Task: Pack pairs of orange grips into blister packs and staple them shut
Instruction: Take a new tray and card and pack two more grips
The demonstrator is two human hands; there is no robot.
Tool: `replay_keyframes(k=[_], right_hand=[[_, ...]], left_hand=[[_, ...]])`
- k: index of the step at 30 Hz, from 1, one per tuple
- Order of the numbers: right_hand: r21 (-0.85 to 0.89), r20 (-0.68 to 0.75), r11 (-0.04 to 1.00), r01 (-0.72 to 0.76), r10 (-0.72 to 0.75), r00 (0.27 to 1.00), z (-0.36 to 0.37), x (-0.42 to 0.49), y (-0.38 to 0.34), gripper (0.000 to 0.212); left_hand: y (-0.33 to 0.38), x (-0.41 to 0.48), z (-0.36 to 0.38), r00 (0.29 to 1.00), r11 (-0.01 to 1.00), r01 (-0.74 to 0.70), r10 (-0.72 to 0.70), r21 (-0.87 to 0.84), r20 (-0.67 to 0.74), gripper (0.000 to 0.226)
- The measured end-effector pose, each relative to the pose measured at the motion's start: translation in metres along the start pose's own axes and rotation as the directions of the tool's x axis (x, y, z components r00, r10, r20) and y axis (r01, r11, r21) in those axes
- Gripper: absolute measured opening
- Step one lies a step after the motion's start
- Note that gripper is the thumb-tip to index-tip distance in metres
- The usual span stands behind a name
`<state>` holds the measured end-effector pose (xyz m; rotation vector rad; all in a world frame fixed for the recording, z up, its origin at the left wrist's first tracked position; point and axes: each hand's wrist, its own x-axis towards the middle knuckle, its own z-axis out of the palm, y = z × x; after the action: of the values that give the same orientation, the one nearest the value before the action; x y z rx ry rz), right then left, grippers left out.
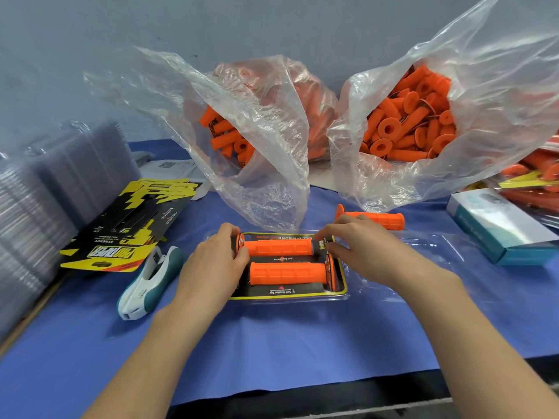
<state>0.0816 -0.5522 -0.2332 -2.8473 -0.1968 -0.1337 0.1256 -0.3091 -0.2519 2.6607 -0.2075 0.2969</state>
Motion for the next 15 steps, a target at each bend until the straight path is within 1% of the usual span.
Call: replay_keyframes(k=[3, 7, 9, 10, 11, 12, 13, 15], right_hand=[[-0.005, -0.009, 1.0, 0.012, -0.012, 1.0, 0.0, 0.0, 0.001, 0.028], [0.029, -0.067, 0.999, 0.027, -0.025, 0.997, 0.0, -0.001, 0.001, 0.03], [0.1, -0.167, 0.995, 0.019, -0.002, 0.986, 0.001, -0.004, -0.001, 0.03], [0.191, -0.243, 0.981, 0.009, 0.038, 0.969, 0.001, -0.007, -0.004, 0.029], [0.321, -0.314, 0.947, -0.001, 0.107, 0.943, -0.001, -0.012, -0.008, 0.028], [0.469, -0.36, 0.883, -0.005, 0.196, 0.912, -0.004, -0.019, -0.012, 0.026], [0.607, -0.378, 0.795, 0.0, 0.289, 0.879, -0.006, -0.026, -0.016, 0.024], [0.783, -0.371, 0.622, 0.014, 0.449, 0.813, -0.011, -0.045, -0.025, 0.023]], left_hand=[[0.001, 0.001, 0.0, 0.999, 1.0, -0.017, 0.017, 0.018, -0.03, 0.026], [0.002, -0.001, 0.0, 1.0, 1.0, -0.026, 0.026, 0.016, -0.008, 0.034], [0.003, -0.001, -0.002, 0.999, 0.999, -0.033, 0.034, 0.031, -0.035, 0.037], [0.002, 0.0, -0.003, 0.997, 0.998, -0.039, 0.042, 0.045, -0.06, 0.037], [0.0, 0.002, -0.004, 0.996, 0.998, -0.035, 0.039, 0.048, -0.082, 0.036], [-0.004, 0.005, -0.007, 0.995, 0.999, -0.014, 0.017, 0.032, -0.095, 0.036], [-0.009, 0.007, -0.009, 0.995, 1.0, 0.019, -0.018, 0.003, -0.101, 0.035], [-0.02, 0.008, -0.013, 0.991, 0.995, 0.094, -0.095, -0.019, -0.093, 0.034]])
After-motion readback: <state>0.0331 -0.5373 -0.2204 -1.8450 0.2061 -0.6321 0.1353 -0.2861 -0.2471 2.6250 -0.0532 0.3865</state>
